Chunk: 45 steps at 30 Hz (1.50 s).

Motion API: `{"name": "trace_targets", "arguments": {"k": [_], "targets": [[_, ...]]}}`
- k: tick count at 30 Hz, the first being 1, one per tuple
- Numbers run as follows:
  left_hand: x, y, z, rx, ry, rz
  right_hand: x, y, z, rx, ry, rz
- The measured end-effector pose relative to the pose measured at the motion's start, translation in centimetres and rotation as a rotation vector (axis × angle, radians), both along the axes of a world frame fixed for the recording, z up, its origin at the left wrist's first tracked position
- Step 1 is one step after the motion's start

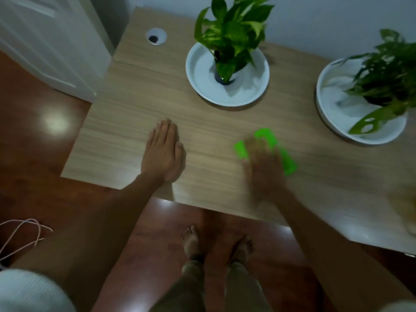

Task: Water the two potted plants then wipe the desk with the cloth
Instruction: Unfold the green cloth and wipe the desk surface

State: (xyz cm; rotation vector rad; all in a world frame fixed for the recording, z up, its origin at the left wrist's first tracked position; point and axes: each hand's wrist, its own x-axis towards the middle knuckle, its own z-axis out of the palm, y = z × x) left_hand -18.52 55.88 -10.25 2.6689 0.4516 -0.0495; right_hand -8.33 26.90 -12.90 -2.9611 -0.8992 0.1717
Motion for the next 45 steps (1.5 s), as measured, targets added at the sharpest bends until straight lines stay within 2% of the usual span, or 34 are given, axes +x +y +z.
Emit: {"name": "trace_targets", "arguments": {"k": [2,4,6,9,11,14,16,18,19,20,24,26,28,33,35,38,40,42,45], "targets": [[0.3,-2.8,-0.2,-0.014,0.003,-0.052,4.0,-0.7,0.6,0.034,-0.018,-0.31],[0.7,-5.8,-0.4,-0.022,-0.004,-0.113,5.1,0.7,1.0,0.069,0.034,-0.432],[1.5,-8.9,-0.4,-0.031,-0.019,-0.169,2.9,0.6,0.8,0.082,0.056,-0.275],[3.4,-13.4,-0.2,-0.034,-0.027,-0.215,-2.8,-4.8,0.7,0.021,0.061,0.07],[4.7,-16.4,0.0,-0.034,-0.028,-0.259,-4.1,-10.8,0.8,-0.018,0.055,0.075],[6.1,-20.8,0.1,-0.043,-0.015,-0.317,-0.6,-19.7,1.1,-0.022,0.019,-0.13],[6.7,-23.6,0.0,-0.039,-0.013,-0.349,3.3,-23.7,1.3,0.01,0.041,-0.39],[7.2,-26.1,-0.3,-0.031,-0.013,-0.381,5.9,-23.9,1.2,0.035,0.05,-0.602],[7.5,-27.6,-0.4,-0.028,-0.011,-0.397,6.1,-23.4,1.2,0.041,0.048,-0.633],[7.8,-29.0,-0.5,-0.027,-0.009,-0.406,5.4,-23.0,1.0,0.041,0.044,-0.592],[9.1,-33.9,-0.4,-0.037,-0.007,-0.414,-1.9,-26.2,0.6,-0.004,0.037,-0.166],[10.0,-35.9,-0.4,-0.032,0.002,-0.436,-2.5,-30.2,0.9,-0.019,0.061,-0.194],[10.5,-37.7,-0.5,-0.027,0.007,-0.447,0.0,-33.1,1.1,-0.021,0.074,-0.324],[10.4,-40.3,-1.4,0.001,0.001,-0.402,9.6,-32.9,1.3,0.064,0.076,-0.623],[10.3,-40.6,-1.7,0.033,-0.003,-0.398,10.1,-32.5,1.1,0.073,0.088,-0.599],[10.1,-40.7,-1.7,0.068,-0.022,-0.389,5.4,-33.0,0.9,0.022,0.057,-0.284],[10.2,-40.8,-1.7,0.069,-0.029,-0.389,0.9,-34.3,0.7,0.013,0.034,-0.152],[10.1,-40.8,-1.8,0.067,-0.037,-0.391,0.3,-35.7,0.7,0.003,0.046,-0.193],[10.2,-40.5,-2.1,0.07,-0.04,-0.397,5.3,-35.5,0.7,0.032,0.044,-0.444]]}}
